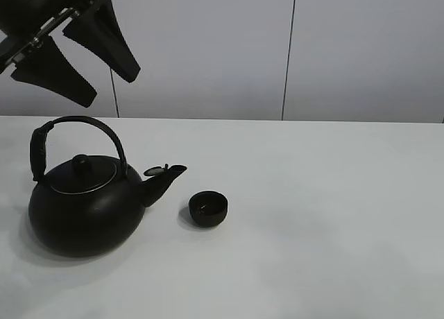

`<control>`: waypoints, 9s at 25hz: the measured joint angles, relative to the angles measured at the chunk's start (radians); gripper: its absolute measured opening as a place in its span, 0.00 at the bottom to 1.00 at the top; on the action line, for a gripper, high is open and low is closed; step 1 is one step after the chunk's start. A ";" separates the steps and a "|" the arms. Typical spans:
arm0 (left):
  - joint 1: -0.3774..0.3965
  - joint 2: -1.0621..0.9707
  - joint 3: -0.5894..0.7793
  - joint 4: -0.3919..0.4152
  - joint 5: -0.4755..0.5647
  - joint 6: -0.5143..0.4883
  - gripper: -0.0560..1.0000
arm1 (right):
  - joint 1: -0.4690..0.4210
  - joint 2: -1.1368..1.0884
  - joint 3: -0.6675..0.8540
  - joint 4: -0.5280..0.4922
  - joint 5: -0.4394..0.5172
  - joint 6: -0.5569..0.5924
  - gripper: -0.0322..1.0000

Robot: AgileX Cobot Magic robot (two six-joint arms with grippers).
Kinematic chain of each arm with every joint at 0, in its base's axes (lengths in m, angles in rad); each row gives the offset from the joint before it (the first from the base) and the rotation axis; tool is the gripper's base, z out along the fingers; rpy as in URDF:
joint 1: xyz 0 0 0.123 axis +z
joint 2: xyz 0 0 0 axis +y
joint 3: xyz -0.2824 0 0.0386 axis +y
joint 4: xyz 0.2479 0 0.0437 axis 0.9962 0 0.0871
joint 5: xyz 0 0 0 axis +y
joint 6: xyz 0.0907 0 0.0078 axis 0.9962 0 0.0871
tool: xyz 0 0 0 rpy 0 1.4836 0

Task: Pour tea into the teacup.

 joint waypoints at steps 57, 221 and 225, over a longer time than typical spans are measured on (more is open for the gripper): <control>-0.072 -0.207 -0.014 0.423 -0.462 -0.158 0.56 | 0.086 0.000 0.133 -0.025 -0.053 0.030 0.46; -0.266 -0.027 0.694 0.185 -1.633 0.359 0.16 | 0.086 0.000 0.133 -0.026 -0.053 0.030 0.46; -0.266 -0.027 0.693 0.190 -1.632 0.362 0.16 | 0.086 0.000 0.133 -0.026 -0.053 0.030 0.46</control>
